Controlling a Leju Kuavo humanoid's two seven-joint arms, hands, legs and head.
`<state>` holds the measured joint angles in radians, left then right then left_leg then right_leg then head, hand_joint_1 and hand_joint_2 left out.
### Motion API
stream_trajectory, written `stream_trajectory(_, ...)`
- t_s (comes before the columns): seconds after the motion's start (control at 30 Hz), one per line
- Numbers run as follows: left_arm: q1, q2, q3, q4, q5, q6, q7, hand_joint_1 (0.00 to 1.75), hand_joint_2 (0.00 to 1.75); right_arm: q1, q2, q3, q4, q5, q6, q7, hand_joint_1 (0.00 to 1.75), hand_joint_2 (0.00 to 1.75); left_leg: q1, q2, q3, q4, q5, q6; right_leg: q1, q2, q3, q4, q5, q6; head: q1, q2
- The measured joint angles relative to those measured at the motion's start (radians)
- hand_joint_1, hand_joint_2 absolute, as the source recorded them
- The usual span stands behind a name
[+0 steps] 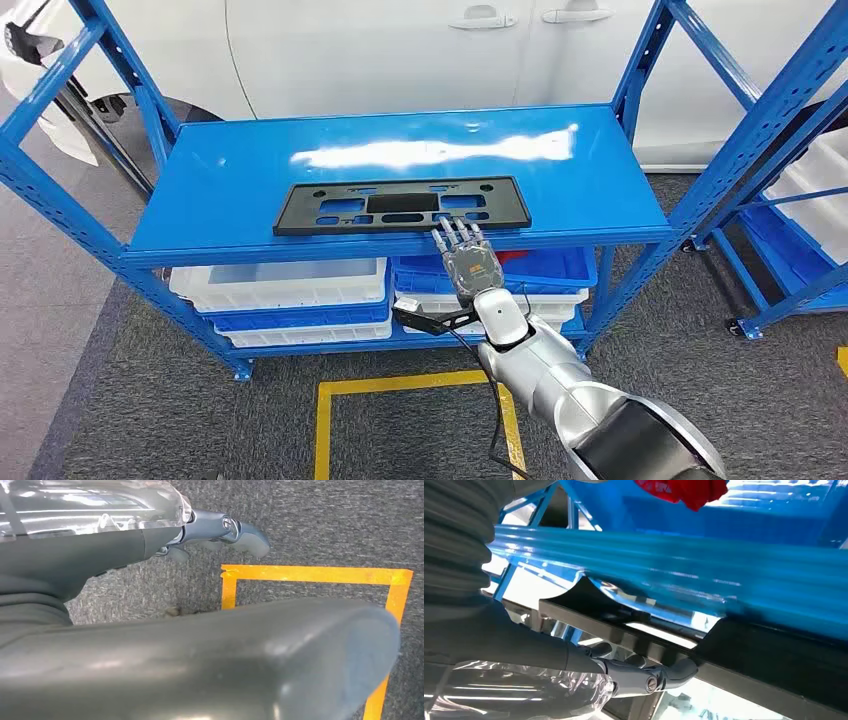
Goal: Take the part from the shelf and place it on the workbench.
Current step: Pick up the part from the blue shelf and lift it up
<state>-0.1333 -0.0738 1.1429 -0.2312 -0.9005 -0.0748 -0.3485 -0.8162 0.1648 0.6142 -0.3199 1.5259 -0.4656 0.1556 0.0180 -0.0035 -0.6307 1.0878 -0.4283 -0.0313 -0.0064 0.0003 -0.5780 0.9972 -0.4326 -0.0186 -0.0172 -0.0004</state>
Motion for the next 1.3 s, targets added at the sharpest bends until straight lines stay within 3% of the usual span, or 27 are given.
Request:
stream_trajectory(0.1,-0.002,0.0,0.0,0.0,0.0,0.0,0.001,0.0,0.0,-0.008,0.0,0.0,0.006,0.0,0.0,0.003,0.0,1.75,-0.004,-0.001,0.036,-0.073,0.008,0.011,0.006,0.002,-0.002,0.004,-0.003,0.01,0.0,0.0)
stream_trajectory(0.23,0.0,0.0,0.0,0.001,0.004,0.0,0.004,0.0,0.0,-0.017,0.0,0.0,0.017,-0.005,-0.02,0.005,0.0,1.75,-0.005,-0.002,0.04,-0.088,0.01,0.038,0.004,0.003,-0.009,0.016,-0.014,0.032,0.0,0.0)
stream_trajectory(0.3,0.0,0.001,0.0,0.001,0.005,0.0,0.005,0.0,0.0,-0.022,0.0,-0.001,0.021,-0.016,-0.061,-0.006,0.0,1.75,-0.004,0.0,0.04,-0.092,0.013,0.048,0.001,0.002,-0.046,0.097,-0.062,0.042,0.0,0.0)
stream_trajectory(0.37,0.001,0.001,0.0,0.002,0.005,0.0,0.007,0.0,0.0,-0.023,0.0,-0.008,0.02,-0.04,-0.134,-0.039,0.0,1.75,-0.005,0.0,0.038,-0.092,0.013,0.052,0.0,0.002,-0.115,0.238,-0.126,0.047,0.0,0.0)
stream_trajectory(0.4,0.002,0.001,0.0,0.002,0.005,0.001,0.007,0.0,0.0,-0.021,0.0,-0.016,0.014,-0.054,-0.168,-0.062,0.0,1.75,-0.006,0.0,0.038,-0.091,0.012,0.053,0.0,0.002,-0.141,0.29,-0.14,0.048,0.0,0.0)
stream_trajectory(0.43,0.003,0.001,0.0,0.002,0.005,0.001,0.008,0.0,0.0,-0.018,-0.001,-0.026,0.002,-0.066,-0.196,-0.086,0.0,1.75,-0.006,0.0,0.038,-0.09,0.012,0.053,0.0,0.002,-0.151,0.306,-0.135,0.048,0.0,0.0)
stream_trajectory(0.47,0.004,0.001,0.0,0.002,0.006,0.001,0.008,0.0,0.0,-0.015,-0.001,-0.041,-0.018,-0.074,-0.211,-0.11,0.0,1.75,-0.006,-0.001,0.039,-0.089,0.011,0.052,0.0,0.002,-0.14,0.278,-0.109,0.046,0.0,0.0)
stream_trajectory(0.53,0.005,0.0,0.0,0.002,0.006,0.0,0.008,0.0,0.0,-0.011,0.0,-0.074,-0.072,-0.081,-0.223,-0.152,0.0,1.75,-0.007,-0.002,0.041,-0.086,0.007,0.047,0.001,0.002,-0.076,0.139,-0.038,0.039,0.0,0.0)
stream_trajectory(0.6,0.004,0.0,0.0,0.003,0.007,0.0,0.008,0.0,0.0,-0.006,0.003,-0.114,-0.131,-0.087,-0.227,-0.197,0.0,1.75,-0.01,-0.003,0.039,-0.081,0.003,0.039,0.004,0.002,-0.029,0.034,-0.002,0.029,0.0,0.0)
stream_trajectory(0.7,0.007,0.0,0.0,0.003,0.009,0.0,0.006,0.0,0.0,0.018,0.013,-0.186,-0.225,-0.095,-0.231,-0.275,0.0,1.75,-0.009,-0.003,0.037,-0.081,0.001,0.022,0.008,0.002,-0.022,0.014,0.002,0.012,0.0,0.0)
stream_trajectory(0.77,0.007,0.0,0.0,0.003,0.009,0.0,0.003,0.0,0.0,0.033,0.027,-0.236,-0.279,-0.108,-0.231,-0.327,0.0,1.75,-0.007,-0.002,0.026,-0.051,-0.021,0.012,0.004,0.001,-0.019,0.007,0.004,0.0,0.0,0.0)
stream_trajectory(0.87,0.009,0.0,0.0,0.004,0.008,0.0,0.001,0.0,0.0,0.062,0.053,-0.309,-0.339,-0.125,-0.232,-0.406,0.0,1.75,-0.004,-0.002,-0.056,0.127,-0.109,0.0,0.003,0.0,-0.015,0.005,0.003,-0.011,0.0,0.0)
stream_trajectory(0.9,0.011,0.0,0.0,0.004,0.008,0.0,0.001,0.0,0.0,0.075,0.059,-0.329,-0.349,-0.126,-0.232,-0.421,0.0,1.75,-0.003,-0.002,-0.084,0.183,-0.126,-0.002,0.004,0.0,-0.015,0.005,0.002,-0.012,0.0,0.0)
stream_trajectory(0.93,0.013,0.0,0.0,0.004,0.008,0.0,0.001,0.0,0.0,0.087,0.064,-0.344,-0.357,-0.125,-0.232,-0.43,0.0,1.75,-0.003,-0.002,-0.098,0.205,-0.123,-0.003,0.004,0.0,-0.014,0.005,0.001,-0.012,0.0,0.0)
stream_trajectory(0.97,0.014,0.001,0.0,0.004,0.008,0.001,0.001,0.0,0.0,0.098,0.069,-0.358,-0.363,-0.121,-0.232,-0.434,0.0,1.75,-0.003,-0.002,-0.092,0.187,-0.102,-0.002,0.004,0.001,-0.013,0.006,0.0,-0.012,0.0,0.0)
stream_trajectory(1.03,0.015,0.002,0.0,0.004,0.008,0.001,0.001,0.0,0.0,0.111,0.078,-0.375,-0.374,-0.102,-0.232,-0.433,0.0,1.75,-0.004,-0.001,-0.031,0.056,-0.03,0.003,0.004,0.002,-0.009,0.007,-0.003,-0.008,0.0,0.0)
stream_trajectory(1.1,0.013,0.003,0.0,0.004,0.007,0.001,0.001,0.0,0.0,0.118,0.082,-0.383,-0.377,-0.073,-0.232,-0.425,0.0,1.75,-0.007,-0.002,0.025,-0.058,0.006,0.013,0.007,0.004,-0.008,0.01,-0.006,0.0,0.0,0.0)
stream_trajectory(1.23,0.011,0.003,0.0,0.004,0.004,0.001,0.0,0.0,0.0,0.129,0.083,-0.384,-0.37,-0.022,-0.232,-0.383,0.0,1.75,-0.009,-0.004,0.037,-0.086,0.008,0.034,0.01,0.004,-0.012,0.013,-0.011,0.022,0.0,0.0)
stream_trajectory(1.3,0.009,0.002,-0.001,0.004,0.002,0.001,0.0,0.0,0.0,0.129,0.082,-0.376,-0.358,0.006,-0.232,-0.346,0.0,1.75,-0.005,-0.003,0.04,-0.093,0.012,0.044,0.008,0.004,-0.036,0.069,-0.047,0.032,0.0,0.0)
